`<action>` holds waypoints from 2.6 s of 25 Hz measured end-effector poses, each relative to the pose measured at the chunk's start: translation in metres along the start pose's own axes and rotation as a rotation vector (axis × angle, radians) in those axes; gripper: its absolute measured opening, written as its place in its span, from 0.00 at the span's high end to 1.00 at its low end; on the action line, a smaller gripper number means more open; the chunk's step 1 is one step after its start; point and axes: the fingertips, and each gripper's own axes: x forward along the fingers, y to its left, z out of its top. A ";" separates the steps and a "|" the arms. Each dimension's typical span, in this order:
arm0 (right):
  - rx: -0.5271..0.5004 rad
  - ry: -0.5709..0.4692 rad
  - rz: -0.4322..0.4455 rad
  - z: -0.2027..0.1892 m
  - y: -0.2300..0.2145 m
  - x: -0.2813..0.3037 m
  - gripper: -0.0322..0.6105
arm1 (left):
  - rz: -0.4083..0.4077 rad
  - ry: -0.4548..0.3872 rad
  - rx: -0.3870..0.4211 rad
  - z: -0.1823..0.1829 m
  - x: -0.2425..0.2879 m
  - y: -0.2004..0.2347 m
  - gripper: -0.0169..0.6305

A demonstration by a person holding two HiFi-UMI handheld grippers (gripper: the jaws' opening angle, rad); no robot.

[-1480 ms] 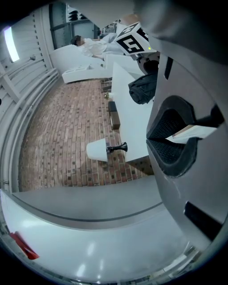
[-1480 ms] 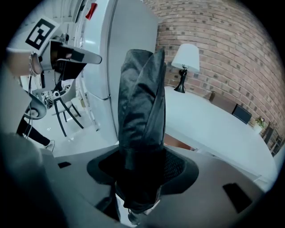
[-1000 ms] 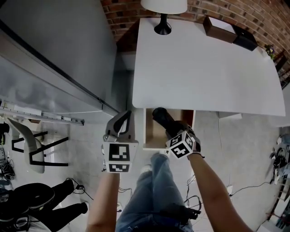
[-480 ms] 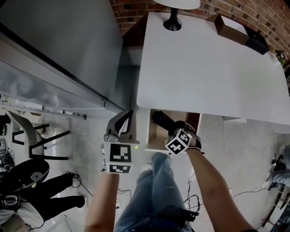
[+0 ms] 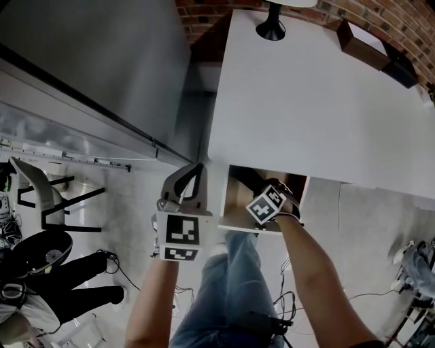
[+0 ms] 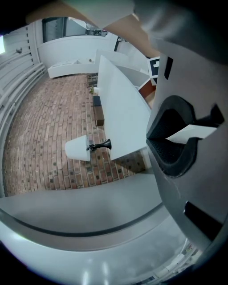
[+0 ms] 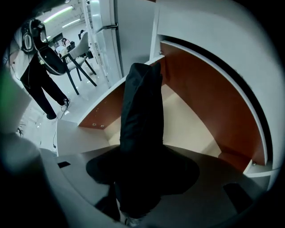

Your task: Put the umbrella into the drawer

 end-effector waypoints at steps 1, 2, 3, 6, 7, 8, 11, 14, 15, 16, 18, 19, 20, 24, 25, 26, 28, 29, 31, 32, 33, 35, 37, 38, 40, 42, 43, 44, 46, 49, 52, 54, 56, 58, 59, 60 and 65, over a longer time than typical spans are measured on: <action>0.006 0.008 0.006 -0.002 -0.001 0.003 0.58 | 0.002 0.004 0.001 -0.001 0.001 0.001 0.97; 0.012 0.017 0.010 -0.003 -0.002 0.007 0.58 | 0.005 0.007 0.002 -0.002 0.002 0.002 0.97; 0.017 0.027 0.013 -0.005 -0.003 0.011 0.58 | 0.008 0.011 0.002 -0.003 0.003 0.004 0.97; 0.026 0.055 0.024 -0.011 -0.005 0.022 0.58 | 0.018 0.020 0.002 -0.006 0.005 0.007 0.97; 0.027 0.061 0.030 -0.013 -0.005 0.025 0.57 | 0.022 0.023 0.002 -0.008 0.006 0.007 0.97; 0.027 0.065 0.034 -0.015 -0.005 0.028 0.57 | 0.024 0.026 0.002 -0.009 0.007 0.007 0.97; 0.031 0.073 0.040 -0.020 -0.006 0.035 0.57 | 0.027 0.032 0.002 -0.011 0.010 0.006 0.97; 0.030 0.070 0.040 -0.020 -0.006 0.038 0.56 | 0.027 0.036 0.002 -0.012 0.012 0.006 0.97; 0.027 0.067 0.036 -0.020 -0.006 0.038 0.56 | 0.027 0.036 0.002 -0.012 0.012 0.006 0.97; 0.024 0.062 0.031 -0.020 -0.007 0.038 0.56 | 0.026 0.037 0.003 -0.012 0.012 0.006 0.97; 0.019 0.051 0.013 -0.019 -0.007 0.038 0.54 | 0.024 0.037 0.006 -0.011 0.013 0.005 0.97; 0.023 0.048 0.002 -0.019 -0.008 0.038 0.53 | 0.023 0.037 0.008 -0.010 0.013 0.005 0.97; 0.033 0.048 -0.010 -0.019 -0.009 0.037 0.53 | 0.022 0.036 0.010 -0.010 0.013 0.005 0.97; 0.104 0.046 -0.031 -0.019 -0.013 0.029 0.41 | 0.010 0.027 0.021 -0.005 0.008 0.002 0.97; 0.117 0.042 -0.028 -0.019 -0.013 0.025 0.37 | 0.007 0.023 0.025 -0.003 0.005 0.002 0.97; 0.126 0.040 -0.024 -0.018 -0.012 0.021 0.36 | 0.003 0.019 0.028 -0.001 0.003 0.001 0.97; 0.136 0.038 -0.021 -0.017 -0.011 0.010 0.35 | -0.004 0.010 0.032 0.004 -0.003 0.000 0.97; 0.141 0.038 -0.021 -0.016 -0.010 0.004 0.35 | -0.008 0.005 0.034 0.007 -0.006 -0.001 0.97; 0.153 0.039 -0.023 -0.015 -0.008 -0.008 0.35 | -0.015 -0.006 0.041 0.014 -0.013 -0.003 0.97; 0.159 0.042 -0.024 -0.015 -0.007 -0.015 0.35 | -0.018 -0.013 0.044 0.017 -0.017 -0.003 0.97; 0.164 0.044 -0.024 -0.015 -0.005 -0.022 0.35 | -0.020 -0.019 0.047 0.021 -0.021 -0.004 0.97; 0.169 0.045 -0.028 -0.013 0.000 -0.035 0.35 | -0.023 -0.032 0.053 0.027 -0.030 -0.004 0.97; 0.164 0.030 -0.033 -0.010 0.005 -0.049 0.35 | -0.026 -0.045 0.056 0.033 -0.039 -0.004 0.97; 0.160 0.020 -0.035 -0.008 0.008 -0.056 0.35 | -0.027 -0.052 0.058 0.036 -0.043 -0.004 0.97; 0.153 0.004 -0.039 -0.005 0.011 -0.070 0.36 | -0.030 -0.066 0.062 0.043 -0.050 -0.004 0.97; 0.154 -0.004 -0.041 -0.002 0.014 -0.084 0.36 | -0.034 -0.081 0.066 0.050 -0.058 -0.004 0.97; 0.158 -0.007 -0.042 -0.001 0.015 -0.091 0.36 | -0.037 -0.089 0.068 0.053 -0.061 -0.004 0.97; 0.164 -0.012 -0.045 0.001 0.014 -0.098 0.36 | -0.039 -0.099 0.072 0.057 -0.064 -0.004 0.97; 0.185 -0.024 -0.050 0.003 0.014 -0.111 0.36 | -0.045 -0.116 0.076 0.062 -0.070 -0.004 0.97; 0.220 -0.029 -0.043 0.000 0.022 -0.128 0.38 | -0.045 -0.132 0.071 0.063 -0.082 -0.005 0.97; 0.249 -0.025 -0.027 -0.001 0.026 -0.147 0.40 | -0.056 -0.151 0.074 0.069 -0.093 -0.006 0.97; 0.296 -0.056 0.035 0.005 0.039 -0.161 0.42 | -0.061 -0.167 0.074 0.074 -0.099 -0.006 0.97; 0.342 -0.127 0.128 0.019 0.056 -0.172 0.43 | -0.062 -0.183 0.072 0.078 -0.107 -0.006 0.97; 0.349 -0.164 0.115 0.023 0.055 -0.186 0.44 | -0.062 -0.196 0.070 0.079 -0.114 -0.006 0.97; 0.352 -0.173 0.091 0.020 0.053 -0.194 0.46 | -0.061 -0.202 0.068 0.079 -0.118 -0.007 0.97; 0.357 -0.182 0.064 0.017 0.050 -0.203 0.49 | -0.060 -0.207 0.066 0.080 -0.121 -0.007 0.97; 0.352 -0.231 -0.086 0.009 0.031 -0.247 0.52 | -0.059 -0.248 0.062 0.090 -0.139 -0.007 0.97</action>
